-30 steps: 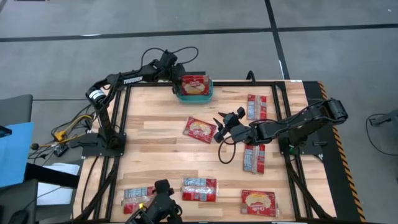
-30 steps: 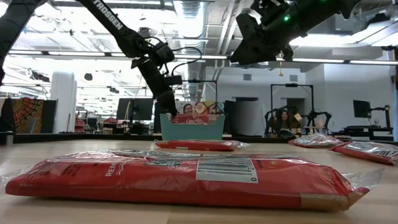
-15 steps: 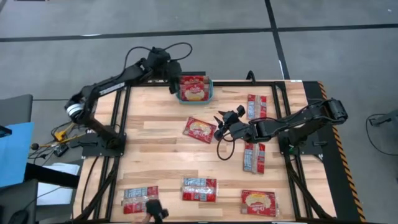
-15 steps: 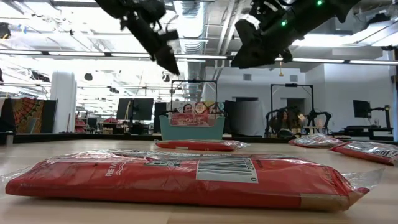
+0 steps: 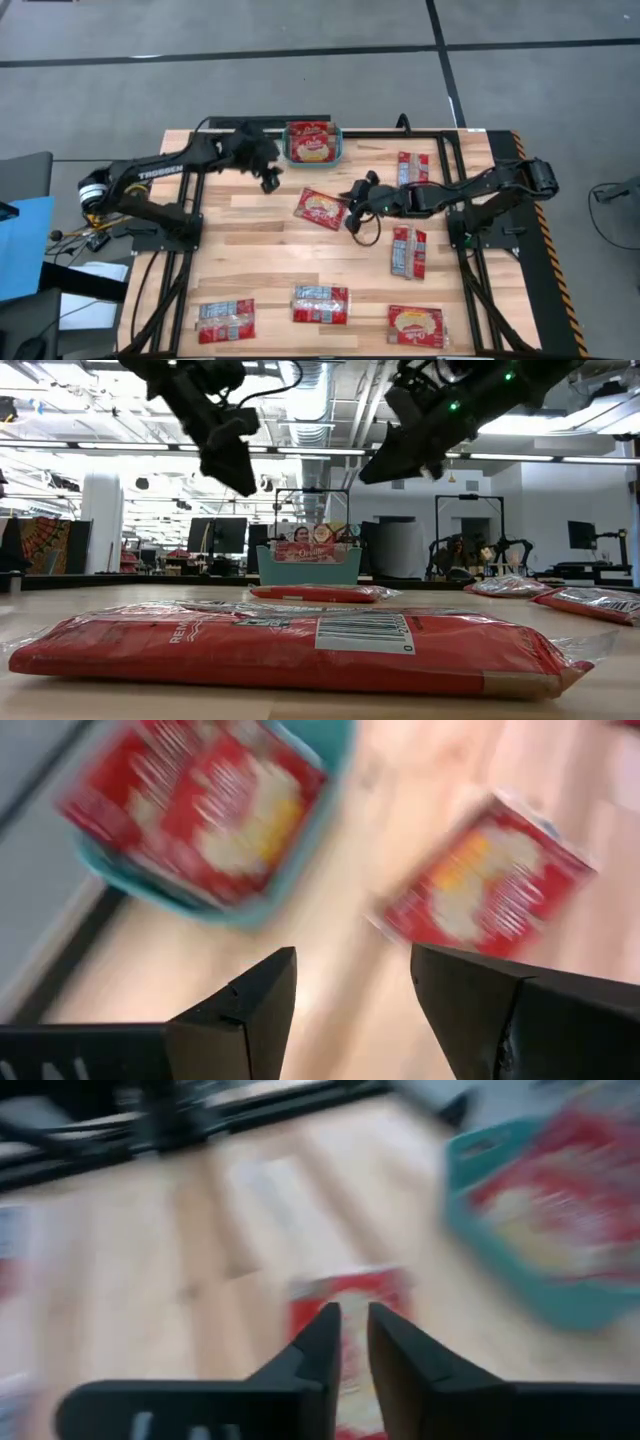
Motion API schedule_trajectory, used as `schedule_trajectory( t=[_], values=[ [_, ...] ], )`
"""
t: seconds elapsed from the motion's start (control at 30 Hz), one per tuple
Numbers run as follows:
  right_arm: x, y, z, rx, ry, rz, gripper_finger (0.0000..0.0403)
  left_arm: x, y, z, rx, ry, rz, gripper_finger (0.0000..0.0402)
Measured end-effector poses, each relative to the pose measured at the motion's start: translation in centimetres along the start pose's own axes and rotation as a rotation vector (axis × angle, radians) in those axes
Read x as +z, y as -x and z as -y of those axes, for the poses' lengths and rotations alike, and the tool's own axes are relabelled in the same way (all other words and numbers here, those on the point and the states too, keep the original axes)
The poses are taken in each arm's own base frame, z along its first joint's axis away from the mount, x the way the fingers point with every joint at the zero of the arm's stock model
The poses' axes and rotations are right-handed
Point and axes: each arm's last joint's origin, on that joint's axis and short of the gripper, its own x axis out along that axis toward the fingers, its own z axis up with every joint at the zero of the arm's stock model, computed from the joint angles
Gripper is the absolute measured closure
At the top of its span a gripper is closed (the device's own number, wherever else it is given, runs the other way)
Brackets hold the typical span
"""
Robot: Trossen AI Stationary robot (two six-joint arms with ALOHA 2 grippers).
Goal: Sort popcorn bags into baskets
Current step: Put the red popcorn bag into the green basket
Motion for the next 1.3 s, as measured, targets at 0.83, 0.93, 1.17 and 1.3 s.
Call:
schedule_trajectory(
  t=[0.83, 0.93, 1.17, 1.3],
  values=[
    [-7.2, -5.8, -1.4, 0.084, -0.031, -0.273, 0.0213, -10.0, 1.1, 9.9, -0.039, 0.223, 0.001, 0.0214],
    [-6.9, -4.7, -1.2, -0.004, -0.011, -0.3, 0.0207, -10.1, 1.1, 9.9, -0.015, 0.247, 0.012, 0.0214],
    [-5.9, 0.7, 2.3, -0.436, -0.04, -0.459, 0.0217, -9.7, 1.2, 10.0, -0.017, 0.233, 0.046, 0.0214],
    [-6.4, 3.1, 5.0, -0.596, -0.096, -0.624, 0.0226, -9.5, 1.2, 10.0, 0.008, 0.223, 0.077, 0.0214]
  ],
)
